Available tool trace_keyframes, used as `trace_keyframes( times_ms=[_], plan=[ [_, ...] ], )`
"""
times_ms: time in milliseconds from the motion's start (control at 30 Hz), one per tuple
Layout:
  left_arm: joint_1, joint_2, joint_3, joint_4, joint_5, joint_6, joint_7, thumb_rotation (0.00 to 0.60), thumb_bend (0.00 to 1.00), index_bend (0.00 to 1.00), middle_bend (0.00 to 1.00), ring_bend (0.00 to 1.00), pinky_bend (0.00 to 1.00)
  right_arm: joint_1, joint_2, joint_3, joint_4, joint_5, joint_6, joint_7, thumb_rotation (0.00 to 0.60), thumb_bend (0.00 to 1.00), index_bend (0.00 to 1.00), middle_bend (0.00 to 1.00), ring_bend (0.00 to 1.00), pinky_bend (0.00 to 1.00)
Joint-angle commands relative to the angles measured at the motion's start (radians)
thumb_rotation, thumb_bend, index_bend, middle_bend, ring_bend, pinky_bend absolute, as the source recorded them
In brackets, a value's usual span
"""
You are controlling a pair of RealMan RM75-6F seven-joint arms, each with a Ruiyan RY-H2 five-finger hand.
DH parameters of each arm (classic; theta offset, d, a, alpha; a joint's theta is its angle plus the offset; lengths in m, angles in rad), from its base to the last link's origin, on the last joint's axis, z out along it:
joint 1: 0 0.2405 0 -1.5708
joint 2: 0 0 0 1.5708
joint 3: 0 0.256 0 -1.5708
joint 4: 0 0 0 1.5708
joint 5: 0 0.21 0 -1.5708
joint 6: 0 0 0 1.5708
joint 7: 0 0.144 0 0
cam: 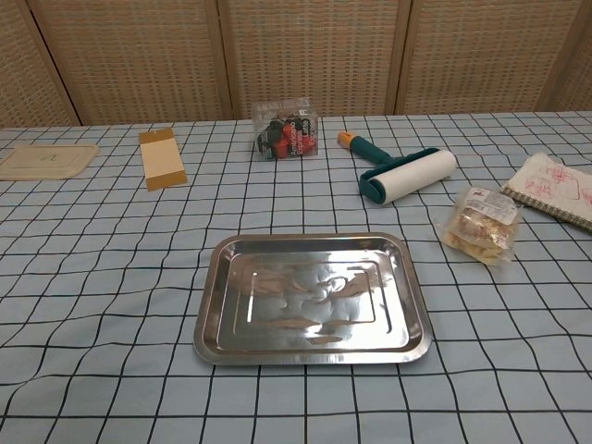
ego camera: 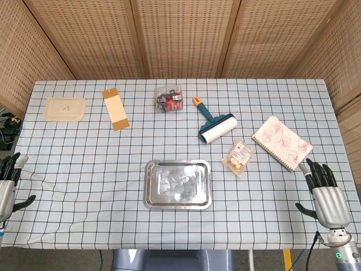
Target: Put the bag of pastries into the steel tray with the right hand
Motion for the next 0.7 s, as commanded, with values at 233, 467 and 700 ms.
trace_keyframes(
  times_ms=[233, 467, 700],
  plan=[
    [-0.004, -0.002, -0.004, -0.004, -0.019, -0.013, 0.014, 0.600, 0.13, 0.00, 0.00, 0.00, 0.00, 0.104, -0.008, 0.057, -0.034, 0.084, -0.157, -0.024, 0.600, 0.04, 0.00, 0.00, 0.00, 0.00],
    [-0.018, -0.005, -0.016, 0.011, -0.068, -0.059, 0.005, 0.600, 0.13, 0.00, 0.00, 0.00, 0.00, 0.289, -0.093, 0.180, 0.003, 0.239, -0.365, -0.096, 0.600, 0.04, 0.00, 0.00, 0.00, 0.00],
    [-0.025, 0.003, -0.027, 0.022, -0.101, -0.085, -0.025, 0.600, 0.14, 0.00, 0.00, 0.00, 0.00, 0.413, -0.175, 0.225, 0.064, 0.406, -0.501, -0.227, 0.600, 0.05, 0.04, 0.00, 0.00, 0.00]
  ],
)
